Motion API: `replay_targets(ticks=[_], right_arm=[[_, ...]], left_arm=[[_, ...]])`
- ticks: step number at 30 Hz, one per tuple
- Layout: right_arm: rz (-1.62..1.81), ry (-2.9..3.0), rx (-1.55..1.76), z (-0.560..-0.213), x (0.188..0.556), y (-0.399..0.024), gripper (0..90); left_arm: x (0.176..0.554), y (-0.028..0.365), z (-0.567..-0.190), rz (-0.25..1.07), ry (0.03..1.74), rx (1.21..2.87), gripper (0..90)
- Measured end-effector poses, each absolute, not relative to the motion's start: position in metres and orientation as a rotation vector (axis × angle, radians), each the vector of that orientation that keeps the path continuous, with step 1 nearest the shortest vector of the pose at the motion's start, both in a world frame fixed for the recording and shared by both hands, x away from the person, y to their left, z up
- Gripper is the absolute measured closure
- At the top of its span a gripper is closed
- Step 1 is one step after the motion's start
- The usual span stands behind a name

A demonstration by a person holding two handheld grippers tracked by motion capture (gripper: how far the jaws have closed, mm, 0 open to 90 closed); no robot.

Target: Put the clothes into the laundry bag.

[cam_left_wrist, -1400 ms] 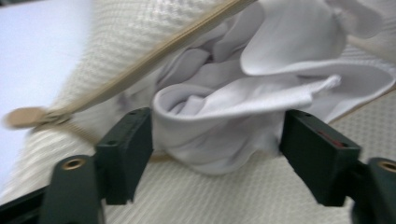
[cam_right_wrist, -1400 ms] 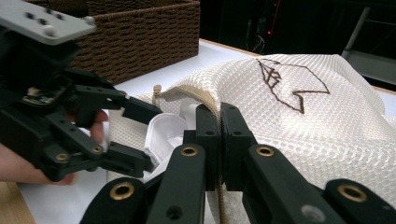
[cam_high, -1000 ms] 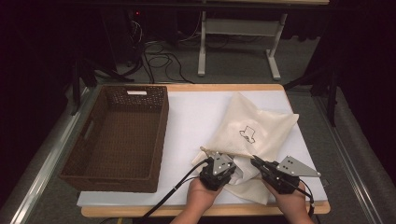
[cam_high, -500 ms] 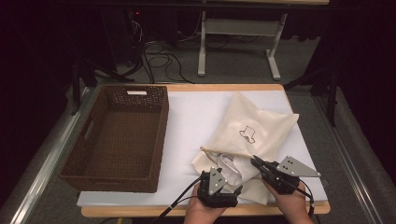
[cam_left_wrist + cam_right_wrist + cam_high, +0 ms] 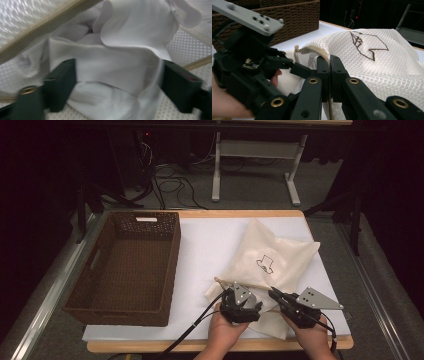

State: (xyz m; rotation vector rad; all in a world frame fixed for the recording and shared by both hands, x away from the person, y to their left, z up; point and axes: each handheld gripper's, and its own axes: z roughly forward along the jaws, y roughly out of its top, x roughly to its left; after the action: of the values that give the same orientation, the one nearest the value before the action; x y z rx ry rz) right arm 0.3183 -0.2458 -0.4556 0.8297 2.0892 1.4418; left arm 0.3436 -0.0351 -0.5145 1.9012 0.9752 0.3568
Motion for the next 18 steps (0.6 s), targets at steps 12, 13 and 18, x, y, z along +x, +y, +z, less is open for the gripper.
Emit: replay_targets(ticks=[12,13,18], right_arm=[[1.443,2.084,0.833,-0.455,0.318,-0.247,89.1],[1.447,2.084,0.831,-0.455,0.318,-0.248,89.1],[1.441,2.084,0.832,-0.455,0.318,-0.248,89.0]], left_arm=[[0.358,-0.036,-0.516,0.405,0.953,1.945,77.6],[0.356,-0.035,-0.516,0.4,0.95,1.934,70.2],[0.34,-0.027,-0.511,0.408,0.931,1.898,45.1]])
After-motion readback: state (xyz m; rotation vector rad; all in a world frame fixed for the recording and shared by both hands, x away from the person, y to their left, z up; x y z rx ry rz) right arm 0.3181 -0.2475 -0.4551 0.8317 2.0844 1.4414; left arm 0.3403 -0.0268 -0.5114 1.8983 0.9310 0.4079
